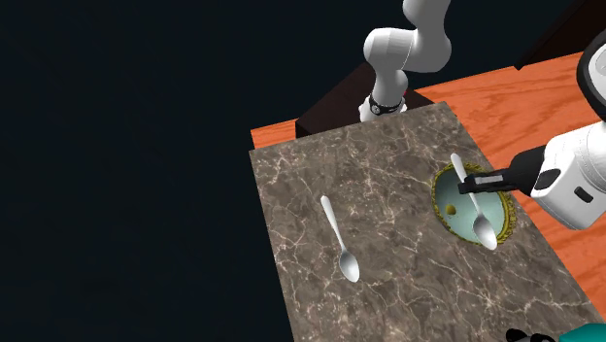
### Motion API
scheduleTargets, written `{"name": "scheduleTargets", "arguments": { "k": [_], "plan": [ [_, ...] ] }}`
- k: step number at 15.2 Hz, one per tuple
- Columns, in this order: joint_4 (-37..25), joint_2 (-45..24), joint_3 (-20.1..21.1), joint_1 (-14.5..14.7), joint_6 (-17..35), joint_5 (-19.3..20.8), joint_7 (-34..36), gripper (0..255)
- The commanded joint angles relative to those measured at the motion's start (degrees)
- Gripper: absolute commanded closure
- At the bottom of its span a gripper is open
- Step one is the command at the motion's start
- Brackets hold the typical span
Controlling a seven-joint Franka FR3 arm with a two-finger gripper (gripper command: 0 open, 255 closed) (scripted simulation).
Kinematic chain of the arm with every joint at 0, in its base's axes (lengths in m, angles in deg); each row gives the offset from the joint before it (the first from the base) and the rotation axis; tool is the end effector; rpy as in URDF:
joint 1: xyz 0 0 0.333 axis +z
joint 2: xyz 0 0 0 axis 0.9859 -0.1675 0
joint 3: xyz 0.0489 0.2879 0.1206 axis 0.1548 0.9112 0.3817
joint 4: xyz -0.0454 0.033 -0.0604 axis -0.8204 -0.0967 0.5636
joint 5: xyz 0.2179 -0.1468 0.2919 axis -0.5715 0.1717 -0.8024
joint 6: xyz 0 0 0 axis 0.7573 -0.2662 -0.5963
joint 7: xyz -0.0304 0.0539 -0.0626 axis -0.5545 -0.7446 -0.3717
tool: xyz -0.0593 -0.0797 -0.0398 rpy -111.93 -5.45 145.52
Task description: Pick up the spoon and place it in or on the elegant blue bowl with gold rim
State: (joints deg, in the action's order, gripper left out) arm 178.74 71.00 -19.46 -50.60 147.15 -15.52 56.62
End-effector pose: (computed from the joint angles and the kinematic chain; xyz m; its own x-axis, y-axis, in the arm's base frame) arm 0.3534 0.3794 0.5495 0.6713 0.7071 -0.2221 0.7386 -0.6633 0.1209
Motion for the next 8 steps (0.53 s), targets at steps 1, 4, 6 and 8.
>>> {"name": "scheduleTargets", "arguments": {
  "k": [1, 4, 6, 8],
  "plan": [
    [0.1, 0.0, 0.0, 0.0, 0.1, 0.0, 0.0, 255],
    [0.1, 0.0, 0.0, 0.0, 0.1, 0.0, 0.0, 255],
    [0.1, 0.0, 0.0, 0.0, 0.1, 0.0, 0.0, 0],
    [0.1, 0.0, 0.0, 0.0, 0.1, 0.0, 0.0, 0]
  ]
}}
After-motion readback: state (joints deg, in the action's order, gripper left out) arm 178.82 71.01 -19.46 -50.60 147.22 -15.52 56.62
